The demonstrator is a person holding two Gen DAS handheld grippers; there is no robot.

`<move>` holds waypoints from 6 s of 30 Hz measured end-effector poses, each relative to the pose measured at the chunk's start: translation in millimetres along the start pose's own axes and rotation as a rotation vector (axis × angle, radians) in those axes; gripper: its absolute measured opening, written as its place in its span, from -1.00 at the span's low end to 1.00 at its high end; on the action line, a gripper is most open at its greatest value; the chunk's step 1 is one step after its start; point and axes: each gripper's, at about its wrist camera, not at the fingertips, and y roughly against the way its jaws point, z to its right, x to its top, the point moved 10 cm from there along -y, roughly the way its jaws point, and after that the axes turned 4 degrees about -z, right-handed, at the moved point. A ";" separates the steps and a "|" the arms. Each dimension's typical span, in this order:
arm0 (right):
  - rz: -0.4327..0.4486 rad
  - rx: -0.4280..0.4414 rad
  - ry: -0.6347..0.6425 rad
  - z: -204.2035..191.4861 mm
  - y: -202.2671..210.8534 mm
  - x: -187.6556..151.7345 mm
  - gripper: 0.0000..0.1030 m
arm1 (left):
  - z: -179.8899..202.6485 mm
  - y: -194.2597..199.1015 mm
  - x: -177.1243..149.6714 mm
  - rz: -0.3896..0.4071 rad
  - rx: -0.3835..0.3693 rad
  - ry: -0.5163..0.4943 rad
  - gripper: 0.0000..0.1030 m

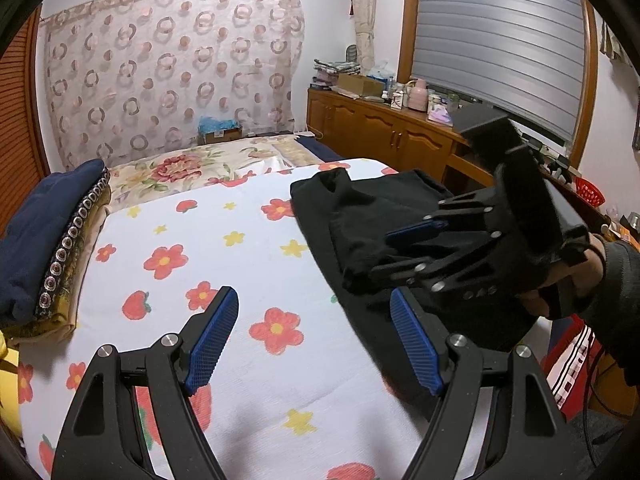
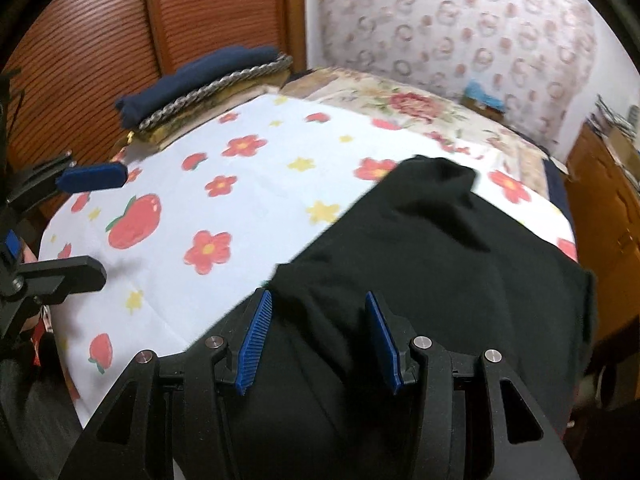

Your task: Fold small clothes

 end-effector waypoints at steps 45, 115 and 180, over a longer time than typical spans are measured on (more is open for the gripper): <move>0.121 -0.342 -0.392 216.3 41.7 -23.2 -0.22 | 14.7 -23.6 -11.8 -0.055 -0.030 -0.005 0.54; 0.085 -0.187 -0.441 111.8 85.2 -176.5 -0.56 | 81.6 -50.9 -55.3 -0.259 -0.214 -0.042 0.09; 0.254 0.058 -0.245 103.4 50.2 9.5 -0.76 | -78.3 5.9 34.3 -0.068 -0.030 0.104 -0.78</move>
